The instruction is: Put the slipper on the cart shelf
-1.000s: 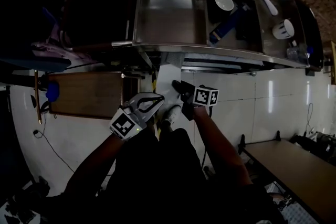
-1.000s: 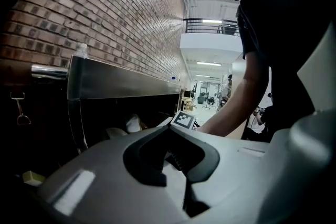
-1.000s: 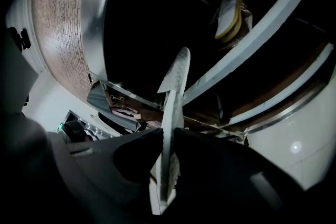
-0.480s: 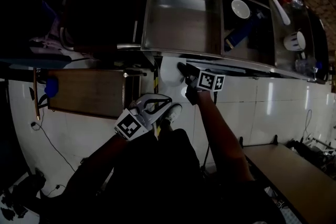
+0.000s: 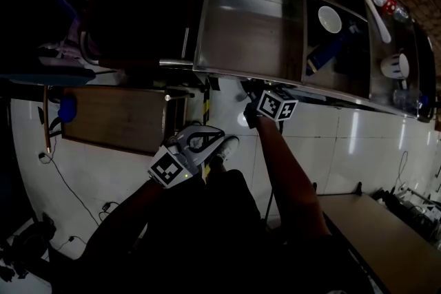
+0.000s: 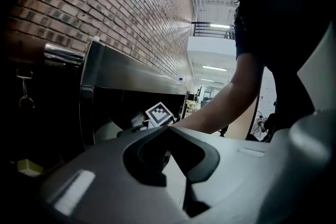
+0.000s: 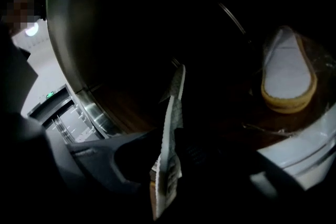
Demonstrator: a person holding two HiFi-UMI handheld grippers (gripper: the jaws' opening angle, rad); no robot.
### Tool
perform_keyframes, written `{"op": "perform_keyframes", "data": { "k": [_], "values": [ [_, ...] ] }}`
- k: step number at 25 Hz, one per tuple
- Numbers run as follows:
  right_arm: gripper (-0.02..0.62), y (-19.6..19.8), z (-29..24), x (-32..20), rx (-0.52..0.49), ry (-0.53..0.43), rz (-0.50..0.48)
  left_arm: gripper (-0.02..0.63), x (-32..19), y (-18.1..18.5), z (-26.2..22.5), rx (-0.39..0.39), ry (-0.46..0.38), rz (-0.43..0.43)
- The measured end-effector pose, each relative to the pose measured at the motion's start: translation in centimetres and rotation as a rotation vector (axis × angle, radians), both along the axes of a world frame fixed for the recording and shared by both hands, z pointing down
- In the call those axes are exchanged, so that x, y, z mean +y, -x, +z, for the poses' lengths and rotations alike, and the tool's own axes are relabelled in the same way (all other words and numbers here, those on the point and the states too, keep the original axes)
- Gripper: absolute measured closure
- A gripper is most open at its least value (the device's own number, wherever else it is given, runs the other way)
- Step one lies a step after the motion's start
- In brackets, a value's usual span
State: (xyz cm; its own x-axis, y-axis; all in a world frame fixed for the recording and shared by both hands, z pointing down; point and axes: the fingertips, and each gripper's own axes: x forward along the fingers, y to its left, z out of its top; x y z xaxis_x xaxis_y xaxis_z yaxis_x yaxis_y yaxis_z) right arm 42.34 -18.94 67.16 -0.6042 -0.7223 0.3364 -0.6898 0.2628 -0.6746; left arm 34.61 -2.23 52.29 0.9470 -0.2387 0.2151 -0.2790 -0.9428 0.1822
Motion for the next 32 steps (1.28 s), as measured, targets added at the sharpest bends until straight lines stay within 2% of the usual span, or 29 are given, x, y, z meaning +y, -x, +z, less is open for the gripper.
{"op": "perform_keyframes", "data": {
  "k": [5,9,18,24,28,32],
  "values": [
    [0.526,-0.1,-1.0,-1.5,0.075,-0.117,0.02,0.603,0.3,0.1,0.4,0.011,0.024,-0.014],
    [0.52,-0.5,-0.4,-2.3,0.141,-0.135,0.017,0.603,0.5,0.1,0.7,0.016,0.04,-0.024],
    [0.472,-1.7,0.7,-3.3,0.404,-0.191,0.043,0.603,0.6,0.5,1.2,0.007,0.053,-0.039],
    [0.457,-2.4,0.6,-3.8,0.455,-0.212,0.058,0.603,0.6,0.4,1.4,-0.001,0.055,-0.043],
    [0.374,-3.0,0.2,-3.5,0.462,-0.223,0.072,0.603,0.7,0.5,1.5,-0.007,0.057,-0.051],
    [0.367,-3.9,-0.3,-2.4,0.484,-0.235,0.082,0.603,0.8,0.9,1.4,-0.005,0.07,-0.073]
  ]
}}
